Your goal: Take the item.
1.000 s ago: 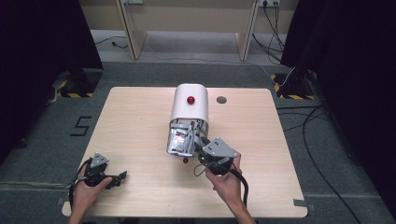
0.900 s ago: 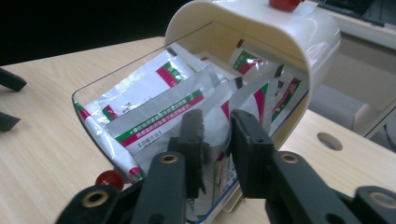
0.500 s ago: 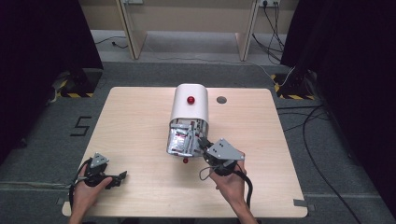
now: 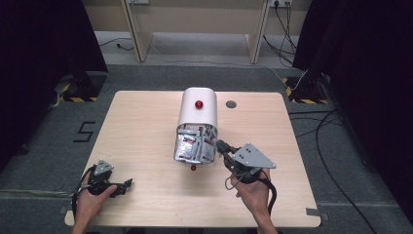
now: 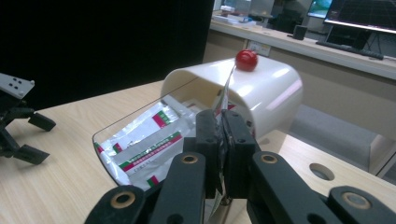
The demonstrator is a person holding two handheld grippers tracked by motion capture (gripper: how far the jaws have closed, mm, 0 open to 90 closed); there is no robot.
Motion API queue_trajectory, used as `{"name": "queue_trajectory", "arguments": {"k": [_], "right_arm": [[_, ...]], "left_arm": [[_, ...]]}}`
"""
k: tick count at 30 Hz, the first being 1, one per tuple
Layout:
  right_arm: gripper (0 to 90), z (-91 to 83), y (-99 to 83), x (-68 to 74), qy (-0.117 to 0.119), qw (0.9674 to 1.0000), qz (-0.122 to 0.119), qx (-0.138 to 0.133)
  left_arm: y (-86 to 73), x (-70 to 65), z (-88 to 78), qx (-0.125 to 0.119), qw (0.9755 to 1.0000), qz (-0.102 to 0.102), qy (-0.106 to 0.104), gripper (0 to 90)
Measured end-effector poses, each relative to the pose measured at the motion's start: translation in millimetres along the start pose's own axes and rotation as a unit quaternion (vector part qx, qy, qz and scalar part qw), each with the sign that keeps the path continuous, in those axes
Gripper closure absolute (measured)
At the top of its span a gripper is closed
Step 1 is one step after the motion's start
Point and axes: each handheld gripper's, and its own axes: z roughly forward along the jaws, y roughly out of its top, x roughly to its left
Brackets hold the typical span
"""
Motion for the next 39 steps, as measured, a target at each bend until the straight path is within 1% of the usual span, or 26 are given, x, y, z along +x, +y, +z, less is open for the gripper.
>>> {"name": "queue_trajectory", "arguments": {"k": [3,6,11,12,15,17,21,24,27,30,39], "right_arm": [[87.2,-7.4,0.9,-6.7,-0.006,1.0000,0.004,-0.006],[87.2,-16.9,0.0,-15.7,-0.018,0.9997,0.010,-0.010],[87.2,-28.8,-7.9,-32.2,-0.040,0.9990,0.019,-0.004],[87.3,-30.4,-10.4,-35.6,-0.043,0.9988,0.024,-0.001],[87.2,-32.1,-18.6,-45.9,-0.057,0.9979,0.029,0.006],[87.2,-31.3,-24.7,-51.8,-0.072,0.9969,0.026,0.017],[87.2,-27.4,-41.6,-67.0,-0.089,0.9944,0.041,0.040],[87.2,-25.2,-52.6,-74.5,-0.097,0.9926,0.048,0.055],[87.2,-22.5,-61.1,-79.2,-0.102,0.9910,0.054,0.067],[87.2,-19.2,-66.4,-80.7,-0.102,0.9903,0.057,0.076],[87.2,-13.8,-74.0,-82.1,-0.100,0.9894,0.058,0.088]], "left_arm": [[0.0,0.0,0.0,0.000,1.0000,0.000,0.000,0.0],[-0.1,-0.1,-0.2,0.000,1.0000,0.000,0.000,0.0],[-0.2,-0.1,-0.3,0.000,1.0000,-0.001,0.000,0.0],[-0.2,-0.1,-0.3,0.000,1.0000,-0.001,0.000,0.0],[-0.2,-0.1,-0.4,0.000,1.0000,0.000,0.000,0.0],[-0.2,-0.1,-0.4,0.000,1.0000,0.000,0.000,0.0],[-0.3,-0.2,-0.4,0.000,1.0000,-0.001,0.001,0.0],[-0.3,-0.2,-0.4,0.000,1.0000,-0.001,0.000,0.0],[-0.3,-0.2,-0.4,0.000,1.0000,-0.001,0.000,0.0],[-0.3,-0.2,-0.4,0.000,1.0000,-0.001,0.001,0.0],[-0.3,-0.2,-0.4,0.000,1.0000,-0.001,0.000,0.0]]}}
